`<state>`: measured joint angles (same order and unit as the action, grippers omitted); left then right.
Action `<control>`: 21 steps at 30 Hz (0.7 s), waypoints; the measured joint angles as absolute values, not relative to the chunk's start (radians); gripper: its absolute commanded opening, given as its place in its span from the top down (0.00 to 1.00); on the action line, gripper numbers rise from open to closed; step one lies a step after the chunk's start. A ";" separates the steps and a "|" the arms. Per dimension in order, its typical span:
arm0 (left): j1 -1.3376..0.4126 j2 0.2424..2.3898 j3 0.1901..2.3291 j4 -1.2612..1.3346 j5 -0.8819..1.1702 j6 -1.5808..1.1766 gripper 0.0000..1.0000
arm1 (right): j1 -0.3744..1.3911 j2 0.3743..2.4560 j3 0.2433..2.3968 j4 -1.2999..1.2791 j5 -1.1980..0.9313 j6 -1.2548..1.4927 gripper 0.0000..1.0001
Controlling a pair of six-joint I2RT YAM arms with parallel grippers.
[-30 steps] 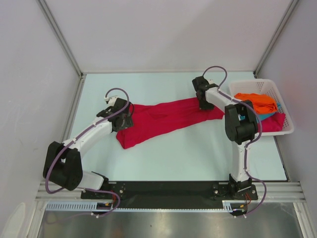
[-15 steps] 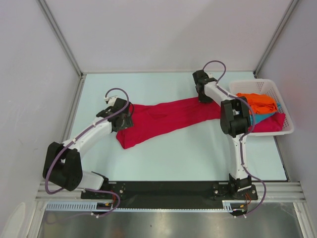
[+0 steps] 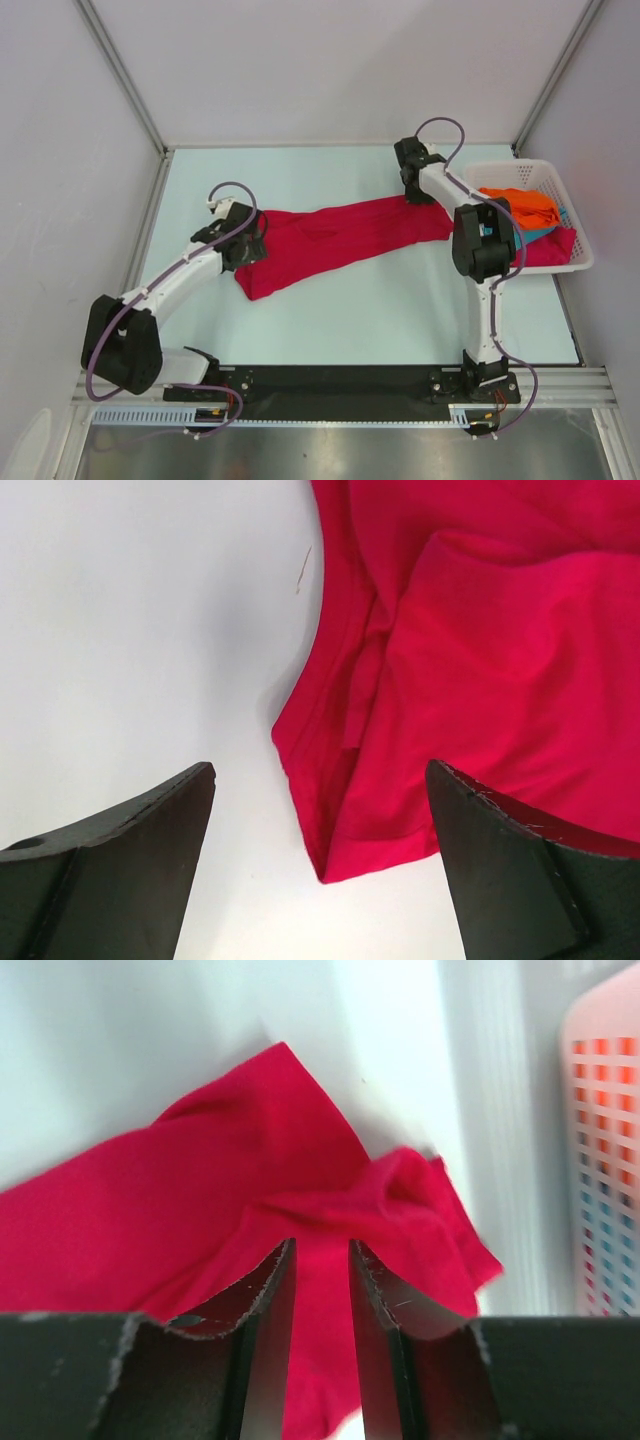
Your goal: Fold and stack the t-shirts
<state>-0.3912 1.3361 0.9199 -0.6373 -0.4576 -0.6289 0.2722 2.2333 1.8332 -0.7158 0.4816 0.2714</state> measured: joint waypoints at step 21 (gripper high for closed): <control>-0.694 1.332 0.647 -0.635 -0.416 -0.876 0.09 | 0.501 1.866 1.468 -0.662 0.322 0.306 0.65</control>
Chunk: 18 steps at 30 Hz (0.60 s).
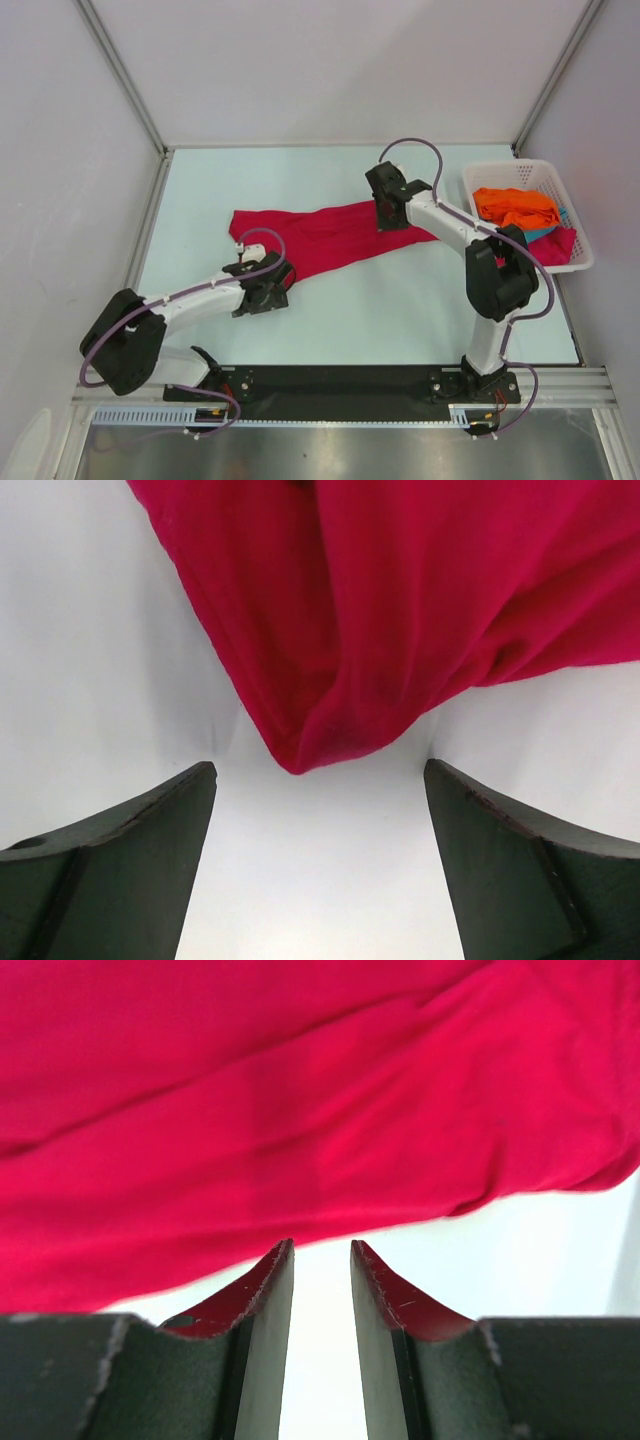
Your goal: Fold and stack the t-shirts
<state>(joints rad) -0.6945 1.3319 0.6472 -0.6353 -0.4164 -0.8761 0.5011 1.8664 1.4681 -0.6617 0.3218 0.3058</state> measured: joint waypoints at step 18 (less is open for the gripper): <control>-0.662 1.412 0.697 -0.612 -0.493 -0.942 0.14 | 0.521 1.638 1.402 -0.693 0.335 0.295 0.64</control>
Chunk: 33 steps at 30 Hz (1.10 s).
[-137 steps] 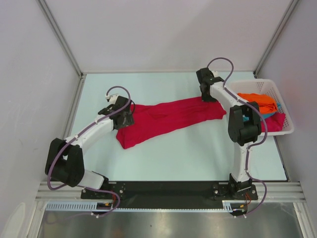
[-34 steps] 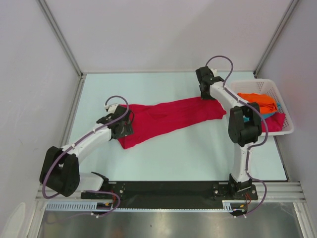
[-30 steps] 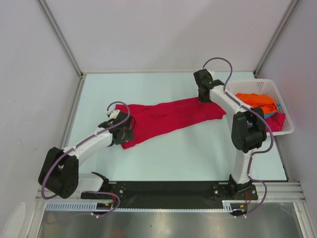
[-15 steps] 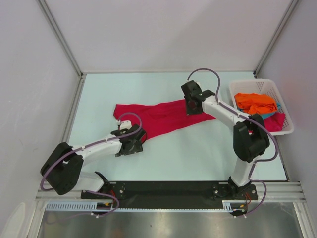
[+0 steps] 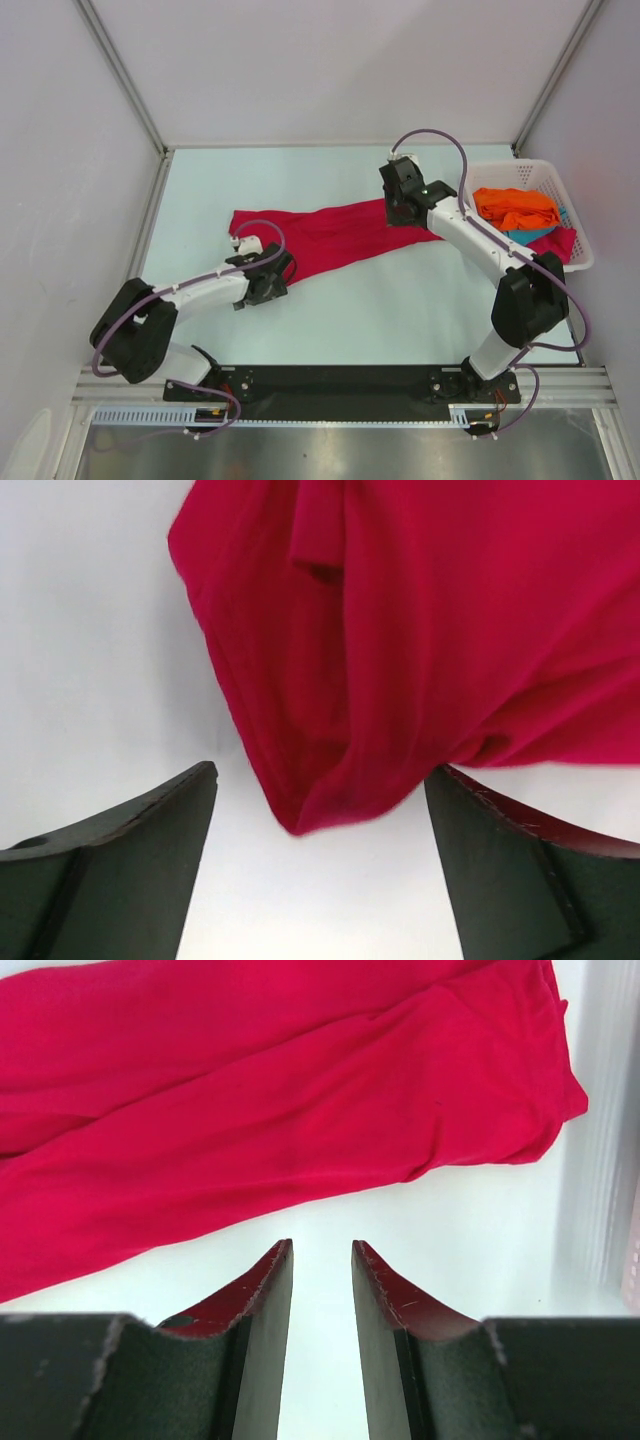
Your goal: Fold and stack the t-shirts
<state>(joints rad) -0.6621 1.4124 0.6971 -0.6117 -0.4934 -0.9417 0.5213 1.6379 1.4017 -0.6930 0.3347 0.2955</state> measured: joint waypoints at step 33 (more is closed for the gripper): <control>-0.061 1.311 0.894 -0.619 -0.179 -0.746 1.00 | 0.524 1.564 1.486 -0.803 0.340 0.267 0.64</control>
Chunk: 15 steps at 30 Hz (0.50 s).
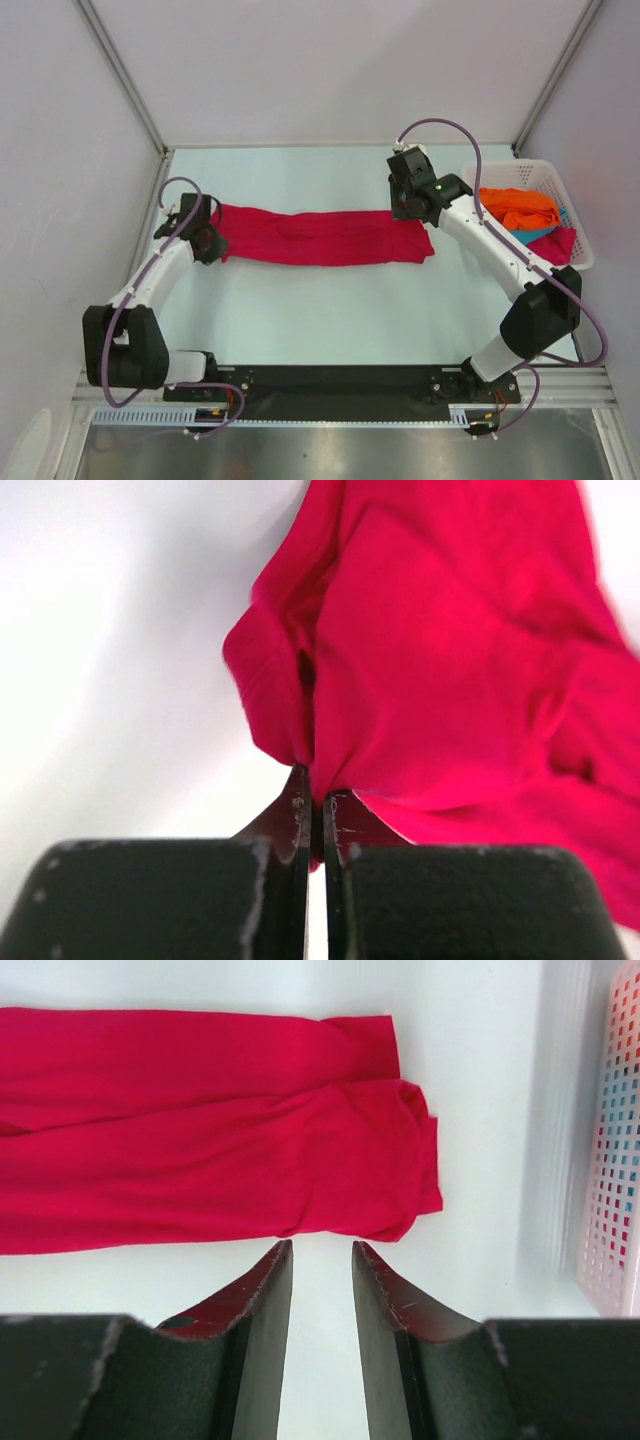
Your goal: Fold and stack the t-shirts
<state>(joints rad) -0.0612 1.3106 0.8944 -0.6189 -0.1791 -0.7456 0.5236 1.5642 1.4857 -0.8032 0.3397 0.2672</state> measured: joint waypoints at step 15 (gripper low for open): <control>0.169 1.701 1.282 -0.628 -0.072 -0.698 1.00 | 0.514 1.537 1.487 -0.825 0.334 0.259 0.64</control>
<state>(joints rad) 0.1692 1.7008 1.2816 -0.6281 -0.0715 -0.6983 0.5140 1.5368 1.4872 -0.8246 0.3336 0.2592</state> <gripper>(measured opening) 0.024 0.362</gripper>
